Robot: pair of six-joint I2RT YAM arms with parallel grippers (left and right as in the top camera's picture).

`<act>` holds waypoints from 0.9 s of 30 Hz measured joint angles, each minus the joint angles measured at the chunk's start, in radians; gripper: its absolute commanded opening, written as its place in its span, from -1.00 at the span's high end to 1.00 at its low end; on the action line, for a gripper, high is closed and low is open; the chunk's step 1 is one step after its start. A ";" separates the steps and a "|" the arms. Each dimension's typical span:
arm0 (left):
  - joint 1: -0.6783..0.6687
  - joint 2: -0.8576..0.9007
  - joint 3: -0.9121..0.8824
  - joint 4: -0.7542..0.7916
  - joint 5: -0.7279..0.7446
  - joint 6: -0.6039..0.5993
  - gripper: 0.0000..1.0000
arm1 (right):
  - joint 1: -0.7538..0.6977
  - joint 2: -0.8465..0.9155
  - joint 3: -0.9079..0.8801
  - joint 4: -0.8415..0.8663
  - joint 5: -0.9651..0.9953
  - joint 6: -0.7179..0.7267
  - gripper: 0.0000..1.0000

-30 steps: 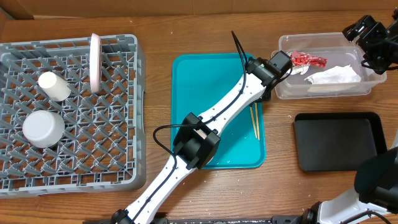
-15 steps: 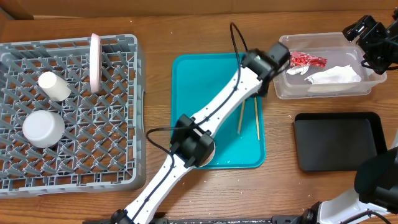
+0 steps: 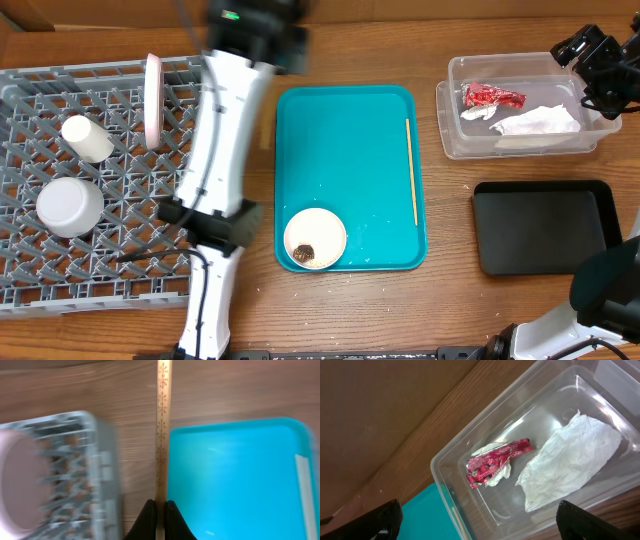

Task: Sort waste into correct bins and load items into the dishwasher
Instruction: 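Carry the chopstick to the rack and drop it in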

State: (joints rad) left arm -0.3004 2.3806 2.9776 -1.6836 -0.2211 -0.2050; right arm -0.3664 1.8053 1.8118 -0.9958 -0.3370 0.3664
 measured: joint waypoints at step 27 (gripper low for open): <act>0.341 0.013 -0.395 0.095 0.180 0.158 0.37 | 0.000 0.000 0.000 0.000 0.000 -0.001 -1.00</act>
State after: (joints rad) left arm 0.0402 2.3939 2.5828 -1.5883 -0.0406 -0.0475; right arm -0.3668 1.8057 1.8118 -0.9958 -0.3370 0.3656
